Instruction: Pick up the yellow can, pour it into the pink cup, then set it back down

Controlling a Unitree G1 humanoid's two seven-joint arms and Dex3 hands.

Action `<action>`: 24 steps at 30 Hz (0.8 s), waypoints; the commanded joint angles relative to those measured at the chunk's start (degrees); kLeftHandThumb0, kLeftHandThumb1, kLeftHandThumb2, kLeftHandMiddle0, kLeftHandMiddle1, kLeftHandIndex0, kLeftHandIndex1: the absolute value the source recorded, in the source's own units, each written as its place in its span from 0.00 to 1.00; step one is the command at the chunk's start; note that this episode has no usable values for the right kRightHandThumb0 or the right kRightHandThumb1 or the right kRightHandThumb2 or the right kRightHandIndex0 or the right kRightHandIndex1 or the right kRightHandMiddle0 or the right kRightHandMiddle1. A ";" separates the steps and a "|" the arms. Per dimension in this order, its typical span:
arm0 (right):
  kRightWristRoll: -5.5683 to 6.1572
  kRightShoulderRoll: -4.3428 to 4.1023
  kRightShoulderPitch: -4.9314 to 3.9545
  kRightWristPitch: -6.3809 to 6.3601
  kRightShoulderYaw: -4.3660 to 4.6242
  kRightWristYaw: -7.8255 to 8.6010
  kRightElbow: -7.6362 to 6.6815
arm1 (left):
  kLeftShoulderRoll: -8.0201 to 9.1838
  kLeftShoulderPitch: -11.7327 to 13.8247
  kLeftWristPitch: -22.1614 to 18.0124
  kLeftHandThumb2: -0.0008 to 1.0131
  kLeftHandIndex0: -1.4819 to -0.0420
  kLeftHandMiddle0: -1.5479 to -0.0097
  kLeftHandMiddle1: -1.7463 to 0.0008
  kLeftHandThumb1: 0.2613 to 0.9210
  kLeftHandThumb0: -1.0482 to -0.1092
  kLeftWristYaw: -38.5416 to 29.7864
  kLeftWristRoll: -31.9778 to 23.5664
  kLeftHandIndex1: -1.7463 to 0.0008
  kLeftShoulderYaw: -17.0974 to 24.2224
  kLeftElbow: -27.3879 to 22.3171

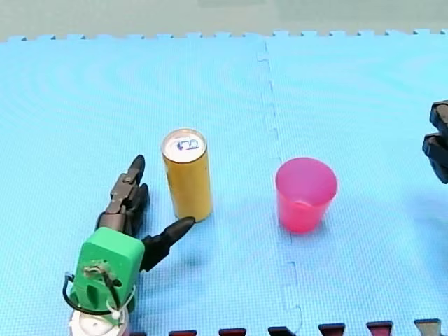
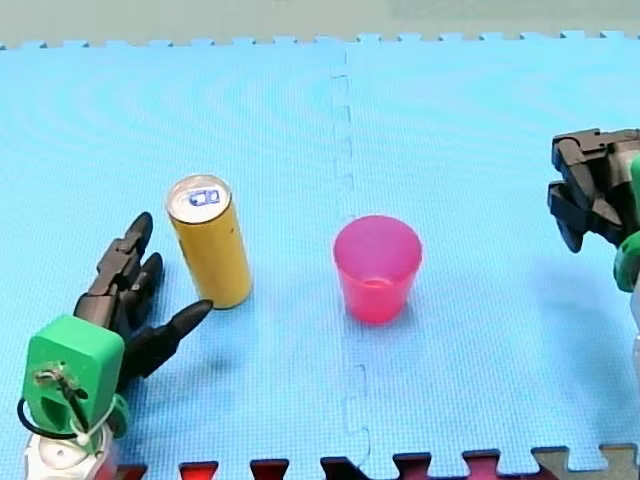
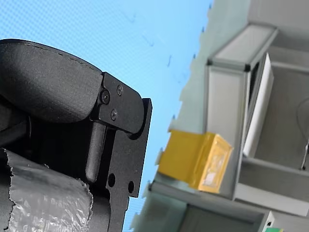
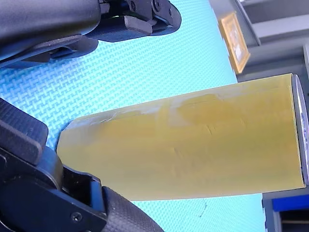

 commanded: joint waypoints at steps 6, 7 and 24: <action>-0.41 -0.28 0.14 -0.20 0.18 -0.59 0.17 | -0.21 -0.29 0.56 0.00 0.91 0.83 1.00 0.68 0.06 -0.34 -0.59 1.00 0.27 -0.24; -0.44 -0.28 0.12 -0.24 0.18 -0.58 0.18 | -0.23 -0.35 0.64 0.00 0.91 0.84 1.00 0.68 0.06 -0.43 -0.67 1.00 0.32 -0.23; -0.68 -0.28 -0.07 -0.26 0.00 -0.43 0.30 | -0.55 -1.38 0.77 0.00 0.92 0.84 1.00 0.61 0.14 -1.21 -2.25 1.00 1.54 0.61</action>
